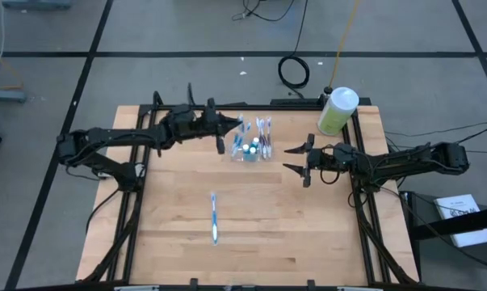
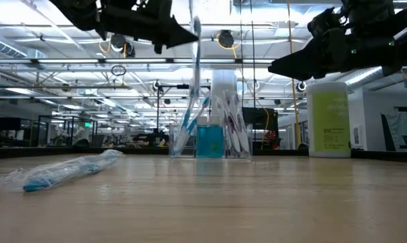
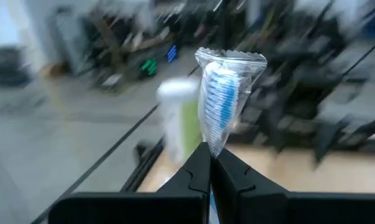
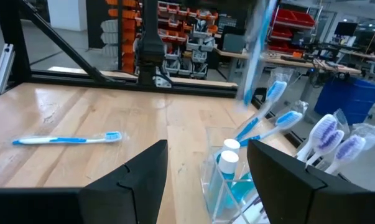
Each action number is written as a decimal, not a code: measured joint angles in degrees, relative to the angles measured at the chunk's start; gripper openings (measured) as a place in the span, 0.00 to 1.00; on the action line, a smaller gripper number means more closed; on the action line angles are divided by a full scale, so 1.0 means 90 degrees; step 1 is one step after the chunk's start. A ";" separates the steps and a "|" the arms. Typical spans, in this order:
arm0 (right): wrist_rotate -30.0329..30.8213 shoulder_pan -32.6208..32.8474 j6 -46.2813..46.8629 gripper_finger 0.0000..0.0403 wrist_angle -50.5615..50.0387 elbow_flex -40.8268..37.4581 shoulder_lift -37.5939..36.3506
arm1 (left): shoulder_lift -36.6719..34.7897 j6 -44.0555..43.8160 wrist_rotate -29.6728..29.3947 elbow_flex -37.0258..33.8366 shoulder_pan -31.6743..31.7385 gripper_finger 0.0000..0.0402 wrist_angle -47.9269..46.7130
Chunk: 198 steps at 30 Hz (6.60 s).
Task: Pick & Place toothbrushing station
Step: Put the blue toothbrush into the transparent organizer
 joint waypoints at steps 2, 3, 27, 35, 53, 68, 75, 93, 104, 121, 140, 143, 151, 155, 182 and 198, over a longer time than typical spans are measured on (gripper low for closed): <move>0.0000 0.0000 0.0045 0.53 -0.0011 0.0000 0.0000 | -0.0015 -0.0239 0.0689 -0.0017 0.0141 0.01 0.0457; 0.0000 0.0000 0.0054 0.53 -0.0009 0.0000 0.0000 | -0.0050 -0.0412 0.1023 -0.0095 0.0218 0.01 0.0738; 0.0000 0.0005 0.0227 0.53 -0.0005 0.0000 0.0000 | -0.6726 -0.0940 -0.1311 -0.2973 0.1222 0.00 -0.1923; 0.0000 0.0005 0.0219 0.53 0.0016 -0.0002 0.0000 | -0.7081 -0.1582 -0.1324 -0.3374 0.0710 0.00 -0.2666; 0.0021 0.0005 0.0216 0.53 0.0191 -0.0005 0.0000 | -0.3301 -0.2115 -0.0931 -0.4410 0.0099 0.00 0.2451; 0.0024 0.0005 0.0205 0.53 0.0192 -0.0005 0.0001 | -0.1072 -0.1374 -0.0751 -0.2611 -0.0218 0.01 0.2360; 0.0024 0.0005 0.0222 0.53 0.0186 -0.0005 0.0002 | -0.0323 -0.1415 -0.0776 -0.2144 -0.0092 0.01 0.2368; 0.0024 0.0002 0.0178 0.53 0.0118 -0.0005 0.0002 | 0.0418 -0.1435 -0.0989 -0.1756 -0.0043 0.01 0.2267; 0.0024 0.0002 0.0181 0.53 0.0113 -0.0005 0.0002 | 0.0416 -0.1622 -0.0989 -0.1756 -0.0100 0.01 0.1902; 0.0024 0.0002 0.0202 0.53 0.0116 -0.0005 0.0002 | 0.0414 -0.1746 -0.0989 -0.1756 -0.0099 0.01 0.1719; 0.0027 0.0002 0.0204 0.53 0.0119 -0.0005 0.0000 | 0.0414 -0.1778 -0.0989 -0.1756 -0.0099 0.01 0.1738; 0.0027 0.0002 0.0205 0.53 0.0120 -0.0005 0.0002 | 0.0414 -0.1791 -0.0986 -0.1756 -0.0100 0.02 0.1741; 0.0027 0.0002 0.0183 0.53 0.0145 -0.0005 0.0002 | 0.0414 -0.1790 -0.0989 -0.1756 -0.0224 0.01 0.1758; 0.0027 0.0002 0.0183 0.53 0.0144 -0.0005 0.0002 | 0.0414 -0.1785 -0.0991 -0.1756 -0.0228 0.01 0.1778; 0.0027 0.0002 0.0183 0.53 0.0183 -0.0005 0.0001 | 0.1329 -0.2033 -0.1107 -0.1763 -0.0174 0.01 0.2833; 0.0029 0.0002 0.0181 0.53 0.0142 -0.0005 0.0002 | 0.1332 -0.2126 -0.1150 -0.1763 -0.0169 0.01 0.2288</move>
